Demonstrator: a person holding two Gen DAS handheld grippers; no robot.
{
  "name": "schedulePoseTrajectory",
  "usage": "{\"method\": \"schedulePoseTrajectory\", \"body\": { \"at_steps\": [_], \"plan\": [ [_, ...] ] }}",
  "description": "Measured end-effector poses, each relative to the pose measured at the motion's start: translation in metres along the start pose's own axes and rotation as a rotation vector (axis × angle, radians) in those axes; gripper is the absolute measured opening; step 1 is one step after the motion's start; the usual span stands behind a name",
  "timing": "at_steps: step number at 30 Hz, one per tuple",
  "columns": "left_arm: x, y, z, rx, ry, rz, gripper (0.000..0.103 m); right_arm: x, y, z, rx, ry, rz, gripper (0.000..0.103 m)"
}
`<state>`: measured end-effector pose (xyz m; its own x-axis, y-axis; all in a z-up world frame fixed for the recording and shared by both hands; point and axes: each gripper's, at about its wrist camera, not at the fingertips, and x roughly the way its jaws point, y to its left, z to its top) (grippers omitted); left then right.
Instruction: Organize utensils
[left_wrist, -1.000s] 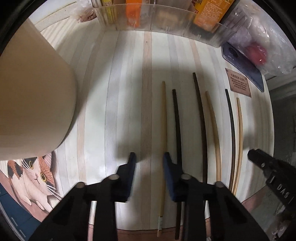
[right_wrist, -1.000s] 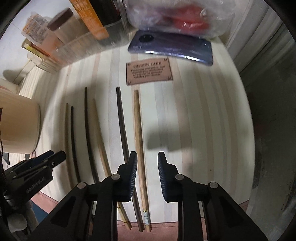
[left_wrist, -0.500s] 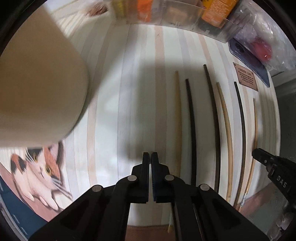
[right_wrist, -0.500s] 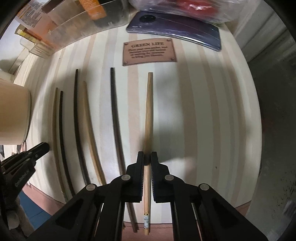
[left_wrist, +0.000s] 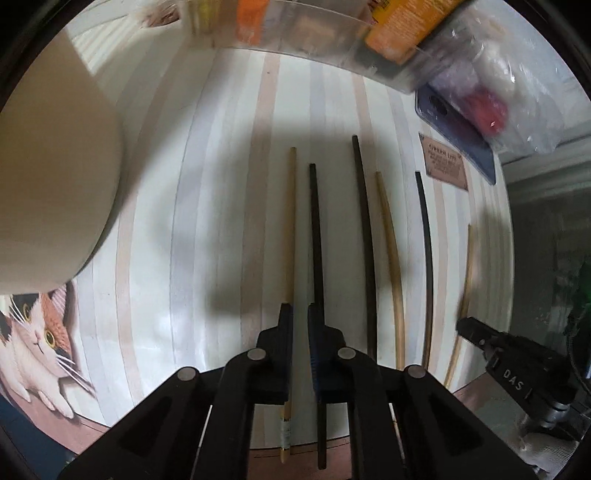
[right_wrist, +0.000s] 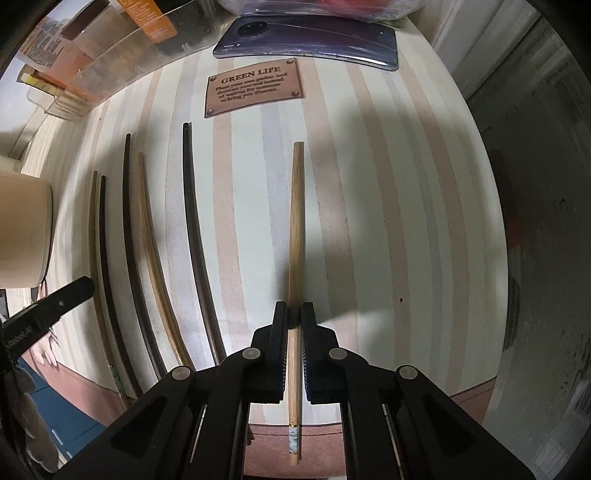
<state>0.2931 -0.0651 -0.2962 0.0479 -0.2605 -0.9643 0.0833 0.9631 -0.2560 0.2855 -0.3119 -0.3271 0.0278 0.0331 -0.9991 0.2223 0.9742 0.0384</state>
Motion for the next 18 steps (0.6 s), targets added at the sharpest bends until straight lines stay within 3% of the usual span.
{"method": "schedulePoseTrajectory", "body": {
  "at_steps": [4, 9, 10, 11, 18],
  "plan": [
    [0.009, 0.001, 0.002, 0.015, -0.009, 0.04, 0.005, 0.001, 0.006, -0.001, -0.011, -0.002, -0.019, 0.007],
    [-0.002, 0.014, 0.005, -0.064, -0.022, -0.08, 0.006, 0.0, 0.01, 0.003, 0.0, 0.009, -0.015, 0.007],
    [-0.004, 0.016, 0.006, -0.066, -0.019, -0.109, 0.012, -0.001, 0.009, 0.004, 0.002, 0.009, -0.012, 0.007],
    [-0.004, 0.015, 0.006, -0.062, -0.02, -0.116, 0.025, 0.0, 0.011, 0.006, 0.006, 0.01, -0.007, 0.007],
    [0.018, 0.007, 0.005, -0.034, 0.005, -0.018, 0.024, 0.001, 0.006, 0.011, 0.019, 0.01, -0.005, 0.007]
  ]
}}
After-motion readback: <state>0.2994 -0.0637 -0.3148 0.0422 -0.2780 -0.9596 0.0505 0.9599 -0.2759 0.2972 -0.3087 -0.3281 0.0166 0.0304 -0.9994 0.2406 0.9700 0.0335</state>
